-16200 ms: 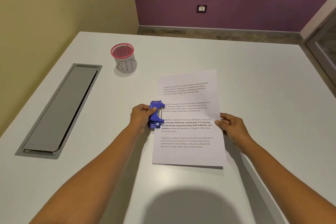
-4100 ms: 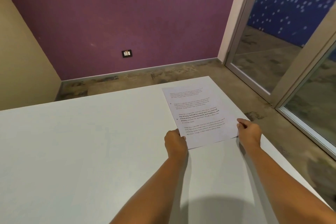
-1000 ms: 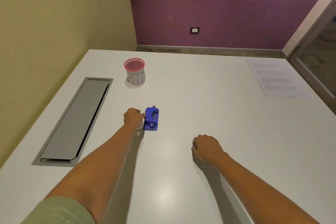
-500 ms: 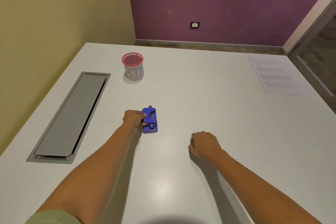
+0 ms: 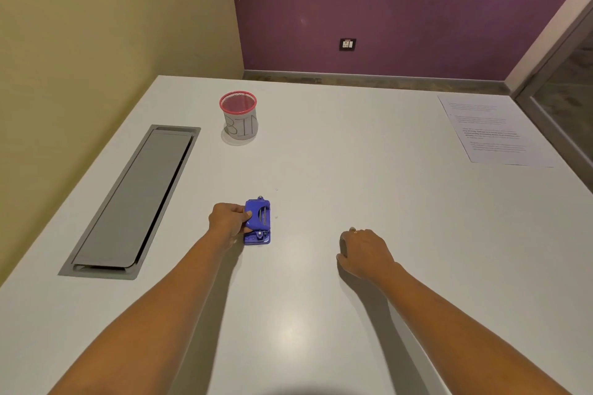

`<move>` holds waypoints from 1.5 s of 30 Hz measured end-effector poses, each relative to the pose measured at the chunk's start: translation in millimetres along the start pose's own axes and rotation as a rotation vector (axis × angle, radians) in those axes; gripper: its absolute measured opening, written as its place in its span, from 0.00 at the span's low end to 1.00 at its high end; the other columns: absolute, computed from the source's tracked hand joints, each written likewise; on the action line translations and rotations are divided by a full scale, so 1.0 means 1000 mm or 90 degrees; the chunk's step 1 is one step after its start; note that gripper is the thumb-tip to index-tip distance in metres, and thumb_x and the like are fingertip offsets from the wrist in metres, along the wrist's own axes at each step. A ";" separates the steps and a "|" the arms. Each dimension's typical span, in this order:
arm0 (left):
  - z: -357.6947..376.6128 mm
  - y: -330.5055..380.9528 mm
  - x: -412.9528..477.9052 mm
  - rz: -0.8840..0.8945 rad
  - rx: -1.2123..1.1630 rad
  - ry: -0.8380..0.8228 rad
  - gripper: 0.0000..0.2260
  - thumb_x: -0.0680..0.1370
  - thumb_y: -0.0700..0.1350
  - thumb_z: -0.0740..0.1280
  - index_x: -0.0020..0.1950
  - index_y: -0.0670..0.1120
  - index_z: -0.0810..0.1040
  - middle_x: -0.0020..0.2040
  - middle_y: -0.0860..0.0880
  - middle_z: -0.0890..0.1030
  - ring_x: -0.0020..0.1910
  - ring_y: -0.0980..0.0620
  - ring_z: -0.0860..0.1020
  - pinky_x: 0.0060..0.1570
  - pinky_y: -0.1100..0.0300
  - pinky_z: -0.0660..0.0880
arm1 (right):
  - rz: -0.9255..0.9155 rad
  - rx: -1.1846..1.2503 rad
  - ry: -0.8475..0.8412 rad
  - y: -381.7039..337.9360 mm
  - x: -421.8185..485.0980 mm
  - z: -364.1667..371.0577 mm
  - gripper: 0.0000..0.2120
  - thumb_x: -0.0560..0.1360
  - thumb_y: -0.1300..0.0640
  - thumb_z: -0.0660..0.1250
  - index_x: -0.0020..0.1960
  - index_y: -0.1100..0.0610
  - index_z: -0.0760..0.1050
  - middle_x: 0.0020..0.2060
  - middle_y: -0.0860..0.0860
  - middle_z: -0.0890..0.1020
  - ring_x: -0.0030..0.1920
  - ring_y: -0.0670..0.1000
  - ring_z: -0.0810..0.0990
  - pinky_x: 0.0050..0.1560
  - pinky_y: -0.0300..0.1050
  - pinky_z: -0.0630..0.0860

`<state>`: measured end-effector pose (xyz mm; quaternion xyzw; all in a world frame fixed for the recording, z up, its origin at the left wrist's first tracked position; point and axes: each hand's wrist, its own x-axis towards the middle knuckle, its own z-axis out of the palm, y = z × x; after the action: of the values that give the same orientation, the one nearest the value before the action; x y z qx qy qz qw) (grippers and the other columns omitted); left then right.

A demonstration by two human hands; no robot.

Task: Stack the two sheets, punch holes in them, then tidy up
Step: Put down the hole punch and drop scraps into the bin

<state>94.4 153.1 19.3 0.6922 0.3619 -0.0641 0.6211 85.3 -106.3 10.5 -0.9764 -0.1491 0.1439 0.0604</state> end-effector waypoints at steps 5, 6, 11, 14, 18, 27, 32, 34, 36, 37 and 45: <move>-0.005 0.000 -0.014 -0.041 -0.161 -0.052 0.13 0.76 0.31 0.63 0.59 0.29 0.72 0.43 0.39 0.78 0.31 0.49 0.80 0.26 0.64 0.79 | 0.019 0.012 -0.044 0.000 0.000 -0.005 0.13 0.75 0.51 0.61 0.53 0.60 0.74 0.55 0.54 0.78 0.56 0.56 0.75 0.53 0.45 0.70; -0.005 0.000 -0.017 -0.051 -0.202 -0.072 0.13 0.76 0.31 0.62 0.60 0.29 0.71 0.43 0.38 0.78 0.35 0.47 0.79 0.27 0.63 0.79 | 0.028 0.023 -0.059 -0.002 0.002 -0.009 0.15 0.75 0.49 0.61 0.53 0.60 0.75 0.55 0.54 0.79 0.56 0.56 0.76 0.53 0.45 0.71; 0.006 -0.001 -0.034 -0.072 -0.297 -0.153 0.07 0.76 0.32 0.62 0.52 0.33 0.75 0.38 0.40 0.81 0.29 0.52 0.83 0.30 0.61 0.81 | 0.048 0.452 -0.076 -0.041 0.009 -0.028 0.20 0.75 0.45 0.63 0.60 0.57 0.76 0.59 0.53 0.80 0.60 0.52 0.77 0.63 0.47 0.71; 0.015 -0.002 -0.039 -0.052 -0.325 -0.190 0.06 0.77 0.32 0.62 0.49 0.33 0.77 0.32 0.44 0.84 0.31 0.52 0.84 0.31 0.63 0.80 | 0.058 0.656 -0.037 -0.069 0.006 -0.033 0.16 0.74 0.50 0.66 0.58 0.57 0.77 0.57 0.53 0.81 0.58 0.51 0.78 0.63 0.50 0.74; 0.019 -0.004 -0.043 0.050 -0.196 -0.158 0.08 0.77 0.34 0.62 0.53 0.38 0.78 0.39 0.42 0.84 0.35 0.52 0.84 0.37 0.64 0.81 | 0.085 0.721 0.070 -0.079 0.003 -0.034 0.13 0.72 0.60 0.69 0.56 0.59 0.77 0.55 0.53 0.82 0.56 0.51 0.79 0.57 0.44 0.76; 0.026 0.001 -0.057 0.119 -0.226 -0.238 0.10 0.79 0.43 0.60 0.49 0.42 0.80 0.38 0.50 0.86 0.37 0.56 0.84 0.35 0.70 0.77 | -0.107 0.497 0.195 -0.094 -0.010 -0.028 0.19 0.76 0.57 0.64 0.67 0.52 0.70 0.58 0.50 0.80 0.56 0.50 0.77 0.53 0.33 0.69; 0.019 -0.008 -0.057 0.117 -0.346 -0.313 0.14 0.81 0.42 0.56 0.50 0.39 0.80 0.43 0.47 0.86 0.41 0.54 0.84 0.39 0.65 0.79 | -0.255 0.415 0.204 -0.086 -0.015 -0.029 0.21 0.74 0.51 0.67 0.66 0.54 0.72 0.67 0.48 0.74 0.69 0.45 0.68 0.72 0.36 0.53; 0.017 -0.008 -0.056 0.108 -0.381 -0.331 0.14 0.81 0.42 0.56 0.50 0.40 0.81 0.47 0.45 0.85 0.45 0.52 0.84 0.42 0.63 0.80 | -0.264 0.439 0.243 -0.085 -0.018 -0.028 0.22 0.73 0.50 0.67 0.65 0.55 0.72 0.65 0.49 0.75 0.69 0.43 0.68 0.72 0.38 0.52; 0.016 -0.009 -0.056 0.090 -0.415 -0.351 0.15 0.81 0.41 0.56 0.50 0.41 0.83 0.50 0.43 0.84 0.48 0.51 0.83 0.46 0.60 0.81 | -0.211 0.509 0.268 -0.083 -0.020 -0.027 0.20 0.76 0.52 0.65 0.66 0.54 0.72 0.65 0.48 0.75 0.67 0.40 0.67 0.72 0.36 0.56; 0.015 -0.009 -0.056 0.079 -0.428 -0.357 0.15 0.81 0.41 0.56 0.50 0.41 0.83 0.50 0.43 0.84 0.49 0.50 0.83 0.48 0.58 0.81 | -0.176 0.546 0.266 -0.082 -0.020 -0.027 0.18 0.77 0.53 0.62 0.66 0.54 0.71 0.66 0.47 0.74 0.66 0.39 0.67 0.70 0.31 0.58; 0.012 -0.010 -0.053 0.042 -0.444 -0.371 0.13 0.80 0.41 0.57 0.57 0.39 0.79 0.55 0.41 0.81 0.55 0.45 0.79 0.60 0.51 0.74 | -0.158 0.646 0.161 -0.072 -0.017 -0.030 0.18 0.80 0.62 0.55 0.67 0.52 0.70 0.64 0.45 0.75 0.63 0.42 0.73 0.59 0.20 0.63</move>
<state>54.2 119.6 37.1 0.4060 0.1496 -0.1104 0.8948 58.7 -45.2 55.5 -0.8093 -0.1665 0.0708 0.5588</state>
